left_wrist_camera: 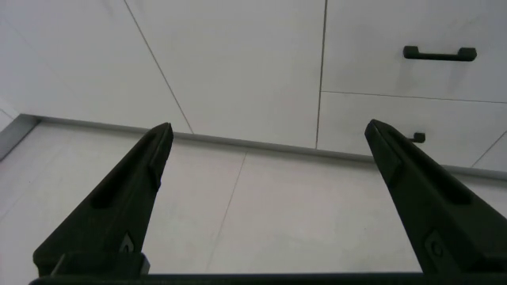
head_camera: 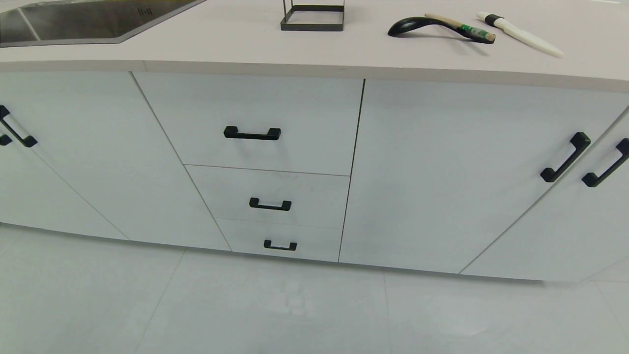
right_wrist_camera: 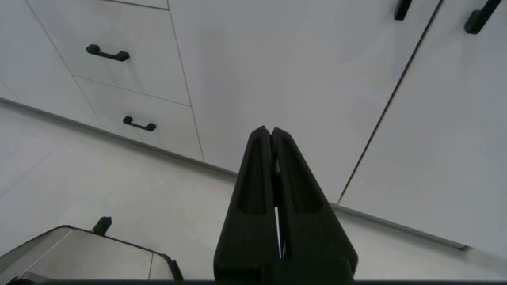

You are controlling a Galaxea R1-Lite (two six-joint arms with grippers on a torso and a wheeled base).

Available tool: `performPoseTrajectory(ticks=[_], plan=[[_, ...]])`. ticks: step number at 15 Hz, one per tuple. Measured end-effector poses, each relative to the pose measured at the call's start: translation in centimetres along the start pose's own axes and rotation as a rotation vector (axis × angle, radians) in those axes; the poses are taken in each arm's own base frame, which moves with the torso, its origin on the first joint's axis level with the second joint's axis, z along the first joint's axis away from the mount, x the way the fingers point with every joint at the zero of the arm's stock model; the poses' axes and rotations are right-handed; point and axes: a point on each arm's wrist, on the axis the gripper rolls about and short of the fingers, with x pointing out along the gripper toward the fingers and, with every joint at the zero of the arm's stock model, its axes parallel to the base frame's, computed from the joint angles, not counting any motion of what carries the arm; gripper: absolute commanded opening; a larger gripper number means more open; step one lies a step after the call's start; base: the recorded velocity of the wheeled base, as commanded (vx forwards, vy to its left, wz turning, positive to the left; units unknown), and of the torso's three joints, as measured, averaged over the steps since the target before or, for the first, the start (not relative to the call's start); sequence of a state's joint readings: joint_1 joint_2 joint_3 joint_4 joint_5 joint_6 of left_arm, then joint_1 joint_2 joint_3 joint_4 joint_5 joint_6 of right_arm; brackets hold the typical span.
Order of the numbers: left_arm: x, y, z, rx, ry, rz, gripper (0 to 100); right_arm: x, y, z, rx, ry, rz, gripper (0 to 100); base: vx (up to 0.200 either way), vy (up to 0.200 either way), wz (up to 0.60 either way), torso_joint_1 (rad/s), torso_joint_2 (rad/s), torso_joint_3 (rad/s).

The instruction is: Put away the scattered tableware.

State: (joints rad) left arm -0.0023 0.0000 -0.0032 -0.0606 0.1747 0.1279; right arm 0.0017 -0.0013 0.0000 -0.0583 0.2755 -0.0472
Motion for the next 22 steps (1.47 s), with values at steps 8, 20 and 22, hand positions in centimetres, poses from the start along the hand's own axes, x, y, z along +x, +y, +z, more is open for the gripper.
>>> performPoseTrajectory(ticks=[8,20,22], plan=[[0.00,0.00,-0.03,-0.032,0.003,0.000,100,0.00,0.00,0.01,0.000,-0.001,0.000,0,0.025,-0.050,0.00,0.001,0.00,0.001],[-0.06,0.08,-0.15,-0.072,0.031,0.037,100,0.00,0.00,0.00,0.001,0.000,0.001,0,0.067,-0.017,0.00,0.000,0.00,0.001],[-0.06,0.01,-0.05,-0.085,0.021,-0.003,100,0.00,0.00,0.00,0.001,0.000,-0.002,0,0.000,0.000,0.00,0.000,0.00,0.000]])
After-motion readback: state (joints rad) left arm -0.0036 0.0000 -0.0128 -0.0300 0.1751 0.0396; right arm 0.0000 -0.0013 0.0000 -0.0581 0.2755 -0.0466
